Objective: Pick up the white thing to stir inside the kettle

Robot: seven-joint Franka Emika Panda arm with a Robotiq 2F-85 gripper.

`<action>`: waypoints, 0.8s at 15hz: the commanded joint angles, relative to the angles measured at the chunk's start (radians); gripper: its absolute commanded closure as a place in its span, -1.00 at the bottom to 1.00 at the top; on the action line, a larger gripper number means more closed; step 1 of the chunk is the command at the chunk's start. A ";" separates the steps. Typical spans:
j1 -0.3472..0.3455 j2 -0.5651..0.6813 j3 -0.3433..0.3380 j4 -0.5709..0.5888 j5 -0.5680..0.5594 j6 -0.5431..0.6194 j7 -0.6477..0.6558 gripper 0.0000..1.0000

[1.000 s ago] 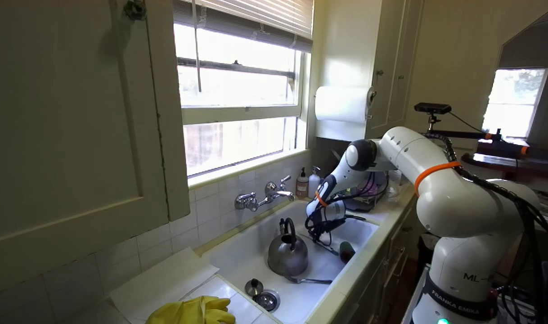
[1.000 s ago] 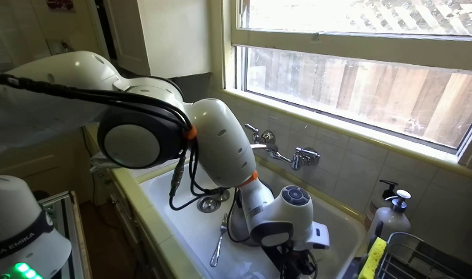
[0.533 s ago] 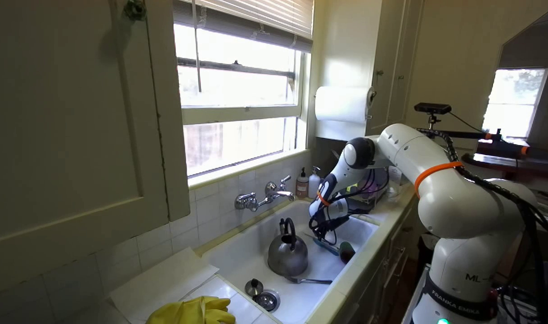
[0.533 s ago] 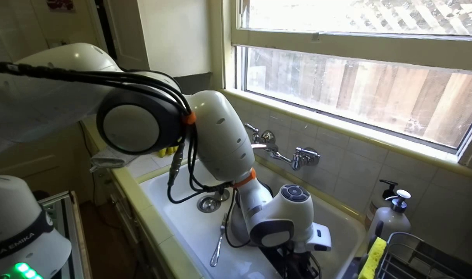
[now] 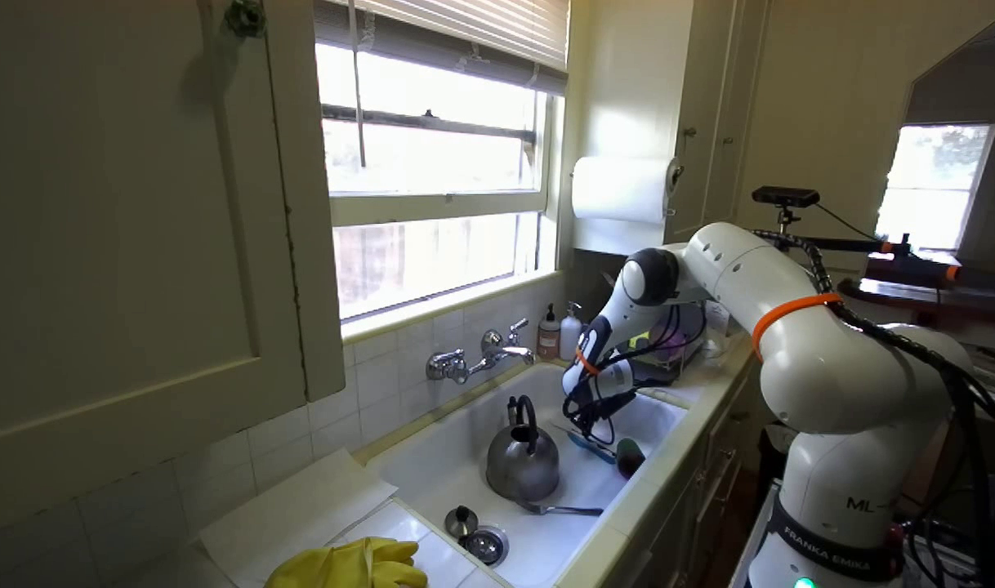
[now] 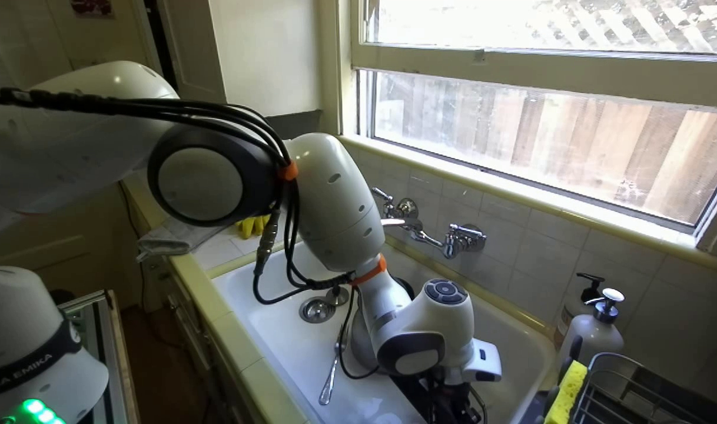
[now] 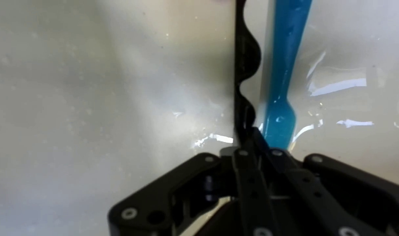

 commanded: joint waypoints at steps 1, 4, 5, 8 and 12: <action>0.018 -0.015 -0.022 -0.029 -0.015 -0.005 0.017 0.22; 0.017 -0.013 -0.022 -0.029 -0.018 -0.001 0.012 -0.23; 0.016 -0.007 -0.021 -0.023 -0.019 -0.006 0.009 -0.40; 0.017 0.008 -0.018 -0.010 -0.020 -0.009 0.007 -0.73; 0.021 0.023 -0.019 0.004 -0.023 -0.016 0.005 -0.31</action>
